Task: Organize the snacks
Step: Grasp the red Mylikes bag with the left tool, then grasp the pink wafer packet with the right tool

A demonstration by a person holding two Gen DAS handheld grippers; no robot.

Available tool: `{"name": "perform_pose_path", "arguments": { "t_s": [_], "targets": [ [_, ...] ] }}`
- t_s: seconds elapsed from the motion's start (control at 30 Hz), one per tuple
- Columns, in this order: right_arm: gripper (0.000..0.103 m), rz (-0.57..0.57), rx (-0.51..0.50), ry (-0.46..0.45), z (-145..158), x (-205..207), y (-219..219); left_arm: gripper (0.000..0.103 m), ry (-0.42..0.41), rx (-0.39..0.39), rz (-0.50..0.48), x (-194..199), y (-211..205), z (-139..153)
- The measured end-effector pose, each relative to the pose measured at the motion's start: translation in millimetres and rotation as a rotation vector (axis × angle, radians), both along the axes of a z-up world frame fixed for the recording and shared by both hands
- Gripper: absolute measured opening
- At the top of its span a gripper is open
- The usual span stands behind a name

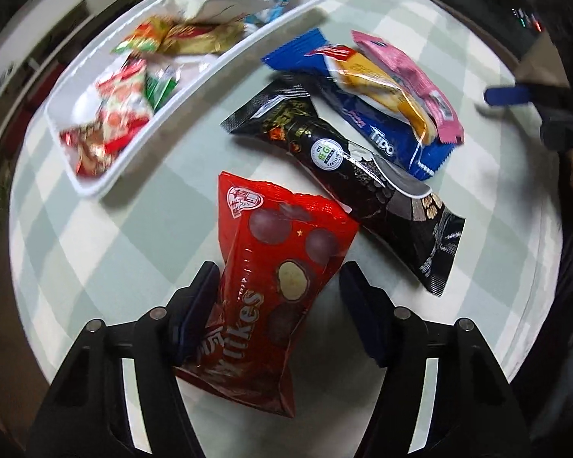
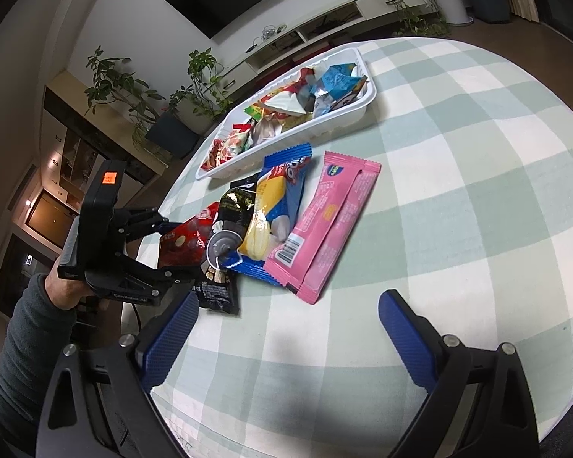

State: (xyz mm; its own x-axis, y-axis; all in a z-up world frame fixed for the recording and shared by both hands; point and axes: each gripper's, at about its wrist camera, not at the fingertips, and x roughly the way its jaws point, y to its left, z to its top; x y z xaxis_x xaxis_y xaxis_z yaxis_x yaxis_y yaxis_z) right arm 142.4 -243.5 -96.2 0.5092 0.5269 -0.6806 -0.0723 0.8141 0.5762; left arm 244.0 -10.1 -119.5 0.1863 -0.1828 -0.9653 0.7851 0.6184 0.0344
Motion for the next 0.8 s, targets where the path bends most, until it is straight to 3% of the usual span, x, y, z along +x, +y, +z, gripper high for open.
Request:
{"name": "perform_pose_path", "arguments": {
  "t_s": [0.17,0.33,0.67,0.8],
  "targets": [
    [0.096,0.000,-0.022,0.006,-1.3,-0.3,1.8,0.056,0.000,-0.056,0.085,-4.0,11.2,-0.5],
    [0.091,-0.008,-0.045,0.012,-0.8,0.4,2.1,0.037,-0.011,-0.113,0.176,-14.7,20.9,4.6],
    [0.080,-0.073,-0.136,0.023,8.0,28.9,-1.5,0.034,0.002,-0.303,0.357,-46.0,49.2,13.1],
    [0.072,-0.071,-0.207,0.069,0.3,54.3,6.1,0.034,0.001,-0.384,0.440,-57.8,64.4,16.5]
  ]
}}
